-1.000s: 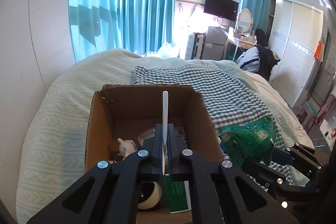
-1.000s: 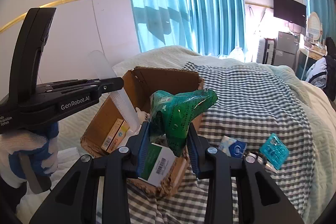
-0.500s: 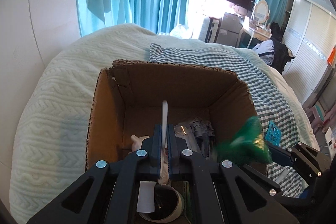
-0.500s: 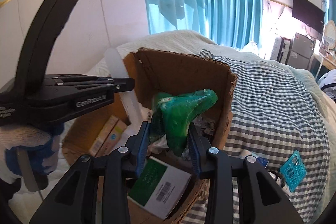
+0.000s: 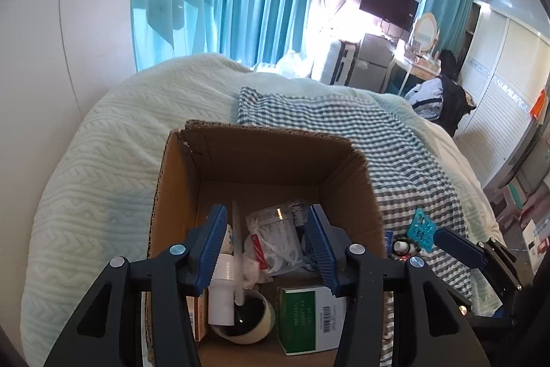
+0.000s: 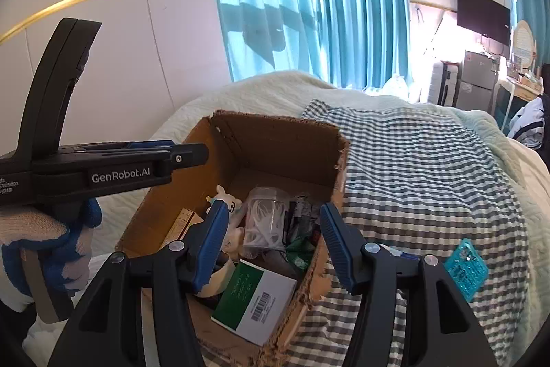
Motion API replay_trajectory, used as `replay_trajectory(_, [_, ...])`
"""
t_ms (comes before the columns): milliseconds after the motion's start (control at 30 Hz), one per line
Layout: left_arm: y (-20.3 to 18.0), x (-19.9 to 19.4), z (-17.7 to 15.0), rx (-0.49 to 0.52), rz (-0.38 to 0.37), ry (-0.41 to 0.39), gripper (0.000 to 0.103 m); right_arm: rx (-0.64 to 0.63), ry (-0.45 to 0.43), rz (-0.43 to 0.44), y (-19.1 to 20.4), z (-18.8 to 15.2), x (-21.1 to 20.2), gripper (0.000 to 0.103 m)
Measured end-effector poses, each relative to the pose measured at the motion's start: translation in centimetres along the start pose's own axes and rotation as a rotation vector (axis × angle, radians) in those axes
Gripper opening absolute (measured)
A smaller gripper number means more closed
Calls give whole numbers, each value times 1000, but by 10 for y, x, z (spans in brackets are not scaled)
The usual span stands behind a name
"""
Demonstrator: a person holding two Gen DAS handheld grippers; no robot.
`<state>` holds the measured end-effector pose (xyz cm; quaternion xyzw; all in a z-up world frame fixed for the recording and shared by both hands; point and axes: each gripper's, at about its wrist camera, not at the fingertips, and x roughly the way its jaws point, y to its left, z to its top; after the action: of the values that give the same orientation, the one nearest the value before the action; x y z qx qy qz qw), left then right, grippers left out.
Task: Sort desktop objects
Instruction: 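Move both grippers back toward the remaining items on the bedspread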
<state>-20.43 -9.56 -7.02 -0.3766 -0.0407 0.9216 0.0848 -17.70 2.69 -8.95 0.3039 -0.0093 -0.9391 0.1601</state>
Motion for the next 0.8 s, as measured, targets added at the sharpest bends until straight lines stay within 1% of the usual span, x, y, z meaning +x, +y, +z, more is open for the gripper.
replay_trajectory(100, [-12,-19,2,5,-6,-27,55,17,-25,-11,-6,2,-24,56])
replay_trajectory(167, [-21,-32,3,8,-12,-53,64,26,-49,-25,-11,2,-41,56])
replay_trajectory(200, [-27,-41,4,9,-19,-70,70,31,-59,-31,-11,1,-49,56])
replay_trajectory(233, [-33,-47,4,11,-25,-81,73,38,-70,-38,-15,0,-58,59])
replay_trajectory(267, [-38,-54,5,14,-31,-91,74,44,-84,-46,-18,0,-67,63])
replay_trajectory(300, [-44,-60,5,19,-35,-102,74,49,-96,-54,-21,-1,-75,65])
replay_trajectory(367, [-55,-70,6,24,-36,-124,79,59,-114,-75,-29,-1,-91,71])
replay_trajectory(400, [-60,-76,6,23,-31,-139,83,64,-118,-84,-35,-1,-98,73])
replay_trajectory(433, [-65,-81,6,20,-21,-157,87,69,-117,-87,-39,-1,-104,78])
replay_trajectory(467, [-69,-86,6,16,-15,-175,89,70,-111,-85,-43,-2,-109,85])
replay_trajectory(600, [-82,-100,-1,-42,-71,-217,103,56,-128,-133,-60,-10,-129,91])
replay_trajectory(667, [-91,-104,-4,-59,-71,-242,103,58,-129,-166,-68,-17,-137,95])
replay_trajectory(733, [-99,-106,-6,-59,-61,-245,103,66,-141,-194,-79,-24,-147,98])
replay_trajectory(800, [-110,-107,-6,-40,-64,-237,103,65,-129,-190,-90,-31,-155,99])
